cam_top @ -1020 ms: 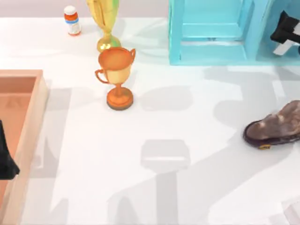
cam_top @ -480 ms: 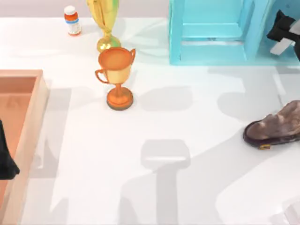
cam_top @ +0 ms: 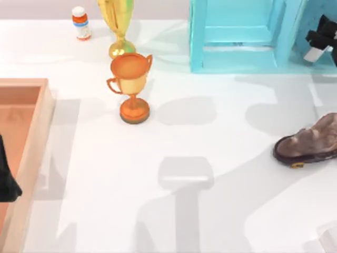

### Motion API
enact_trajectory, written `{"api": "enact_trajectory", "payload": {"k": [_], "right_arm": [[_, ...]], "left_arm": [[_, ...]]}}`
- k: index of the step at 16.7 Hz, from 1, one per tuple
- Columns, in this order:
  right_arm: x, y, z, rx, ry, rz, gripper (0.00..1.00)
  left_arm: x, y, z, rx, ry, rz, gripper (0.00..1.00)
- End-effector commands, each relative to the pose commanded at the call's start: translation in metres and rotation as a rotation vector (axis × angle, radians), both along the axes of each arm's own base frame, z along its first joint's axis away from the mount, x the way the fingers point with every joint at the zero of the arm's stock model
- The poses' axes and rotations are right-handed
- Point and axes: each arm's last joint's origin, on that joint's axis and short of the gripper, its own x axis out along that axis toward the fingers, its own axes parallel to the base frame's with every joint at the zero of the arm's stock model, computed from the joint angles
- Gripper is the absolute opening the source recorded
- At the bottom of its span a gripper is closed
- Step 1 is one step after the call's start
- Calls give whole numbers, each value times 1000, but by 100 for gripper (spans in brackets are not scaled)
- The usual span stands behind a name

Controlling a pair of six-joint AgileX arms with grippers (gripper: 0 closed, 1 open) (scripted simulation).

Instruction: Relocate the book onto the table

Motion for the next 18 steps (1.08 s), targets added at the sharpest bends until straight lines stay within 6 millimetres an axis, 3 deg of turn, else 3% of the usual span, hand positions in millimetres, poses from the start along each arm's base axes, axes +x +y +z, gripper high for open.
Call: {"api": "enact_trajectory", "payload": {"k": [4, 5, 14, 18], "right_arm": [[0, 0, 0, 0, 0, 0, 2], [0, 0, 0, 0, 0, 0, 0], [0, 3, 0, 3, 1, 7, 0], [-13, -1, 19, 6, 42, -3, 0]], "left_arm": [[0, 0, 0, 0, 0, 0, 100], [0, 0, 0, 0, 0, 0, 100], [0, 0, 0, 0, 0, 0, 100], [0, 0, 0, 0, 0, 0, 100]]}}
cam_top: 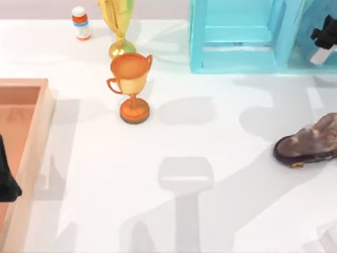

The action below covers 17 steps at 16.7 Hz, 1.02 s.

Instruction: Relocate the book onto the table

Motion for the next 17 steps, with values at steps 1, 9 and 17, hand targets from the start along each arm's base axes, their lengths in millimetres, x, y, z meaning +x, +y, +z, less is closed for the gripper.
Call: {"api": "enact_trajectory", "payload": {"k": [1, 9, 17], "right_arm": [[-5, 0, 11, 0, 9, 2, 0], [-63, 4, 119, -10, -52, 18, 0], [-150, 7, 184, -15, -94, 22, 0]], "left_arm": [[0, 0, 0, 0, 0, 0, 100], [0, 0, 0, 0, 0, 0, 100], [0, 0, 0, 0, 0, 0, 100]]}}
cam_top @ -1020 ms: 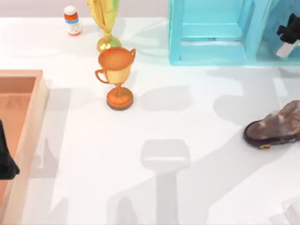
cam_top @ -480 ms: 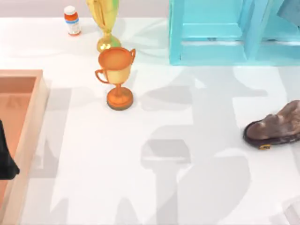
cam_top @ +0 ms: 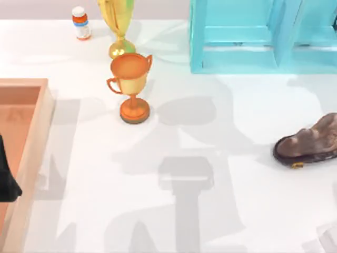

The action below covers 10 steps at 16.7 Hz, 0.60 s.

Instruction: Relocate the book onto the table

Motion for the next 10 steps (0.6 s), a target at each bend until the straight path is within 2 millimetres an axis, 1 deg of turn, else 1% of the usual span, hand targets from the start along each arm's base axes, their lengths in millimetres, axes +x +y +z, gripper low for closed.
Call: {"api": "enact_trajectory", "payload": {"k": [2, 4, 6, 10], "right_arm": [[-21, 1, 0, 3, 27, 0, 0], [-34, -1, -2, 9, 48, -7, 0], [-37, -1, -3, 12, 53, -11, 0], [-36, 0, -5, 12, 60, -8, 0]], "left_arm": [[0, 0, 0, 0, 0, 0, 100], [0, 0, 0, 0, 0, 0, 100], [0, 0, 0, 0, 0, 0, 100], [0, 0, 0, 0, 0, 0, 100]]}}
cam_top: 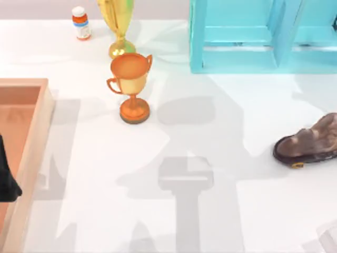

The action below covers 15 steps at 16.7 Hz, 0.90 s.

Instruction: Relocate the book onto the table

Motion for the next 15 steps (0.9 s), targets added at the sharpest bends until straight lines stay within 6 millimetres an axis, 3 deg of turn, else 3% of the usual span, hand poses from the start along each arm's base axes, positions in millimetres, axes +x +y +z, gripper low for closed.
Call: {"api": "enact_trajectory", "payload": {"k": [3, 6, 9, 11, 13, 15], "right_arm": [[5, 8, -9, -32, 37, 8, 0], [17, 42, -37, -171, 144, 54, 0], [18, 105, -71, -439, 240, 163, 0], [3, 160, -91, -674, 256, 268, 0], [-27, 215, -108, -929, 224, 376, 0], [-69, 263, -122, -1184, 150, 467, 0]], "left_arm": [[0, 0, 0, 0, 0, 0, 100], [0, 0, 0, 0, 0, 0, 100], [0, 0, 0, 0, 0, 0, 100], [0, 0, 0, 0, 0, 0, 100], [0, 0, 0, 0, 0, 0, 100], [0, 0, 0, 0, 0, 0, 100]]}}
